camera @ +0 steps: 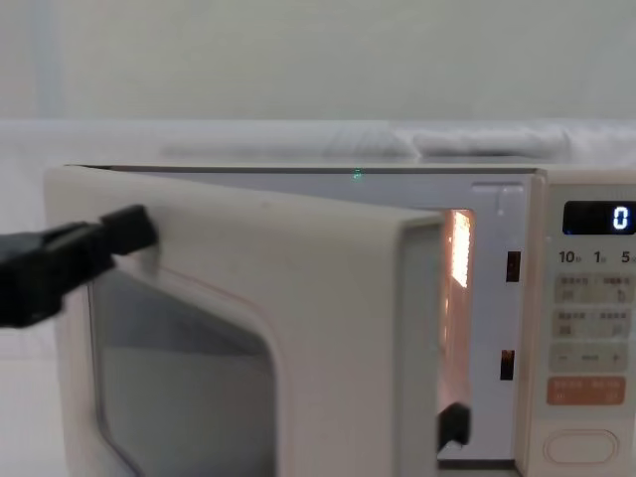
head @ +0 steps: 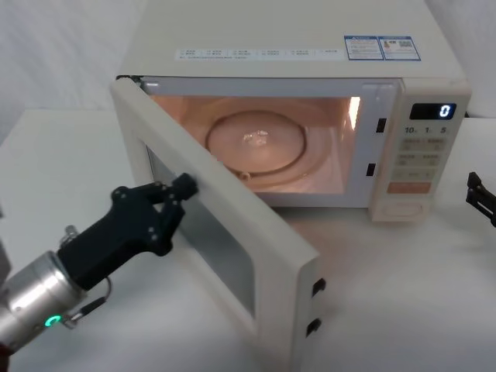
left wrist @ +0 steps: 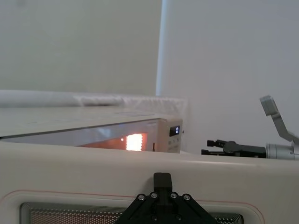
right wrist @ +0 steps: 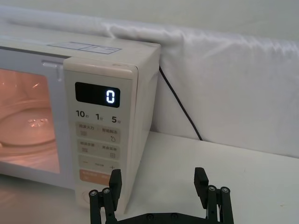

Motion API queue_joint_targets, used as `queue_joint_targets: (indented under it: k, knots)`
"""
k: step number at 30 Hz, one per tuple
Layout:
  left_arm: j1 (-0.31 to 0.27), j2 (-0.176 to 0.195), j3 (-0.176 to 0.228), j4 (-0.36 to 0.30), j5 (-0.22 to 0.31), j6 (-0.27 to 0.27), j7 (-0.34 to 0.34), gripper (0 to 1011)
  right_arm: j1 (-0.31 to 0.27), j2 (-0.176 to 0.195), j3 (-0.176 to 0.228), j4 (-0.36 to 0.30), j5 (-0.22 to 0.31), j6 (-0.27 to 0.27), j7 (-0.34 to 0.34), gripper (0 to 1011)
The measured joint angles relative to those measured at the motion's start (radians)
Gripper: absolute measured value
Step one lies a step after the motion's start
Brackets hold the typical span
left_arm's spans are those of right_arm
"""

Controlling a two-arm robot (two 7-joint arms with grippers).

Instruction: Press the button to open the microwave door with one hand; close the microwave door with the other hand.

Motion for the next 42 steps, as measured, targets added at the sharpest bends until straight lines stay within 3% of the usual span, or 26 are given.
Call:
queue_joint_targets:
  k: [12, 22, 32, 42]
  knots:
    - [-0.124, -0.022, 0.132, 0.051, 0.090, 0.031, 0.073, 0, 0.000, 0.000, 0.000, 0.000, 0.000, 0.000, 0.000, 1002]
    - [-0.244, -0.046, 0.232, 0.077, 0.208, 0.043, 0.165, 0, 0.000, 0.000, 0.000, 0.000, 0.000, 0.000, 0.000, 1002]
    - [-0.307, -0.071, 0.278, 0.085, 0.281, 0.076, 0.231, 0, 0.000, 0.000, 0.000, 0.000, 0.000, 0.000, 0.000, 1002]
    - [-0.359, -0.130, 0.303, 0.115, 0.342, 0.123, 0.309, 0, 0.000, 0.000, 0.000, 0.000, 0.000, 0.000, 0.000, 1002]
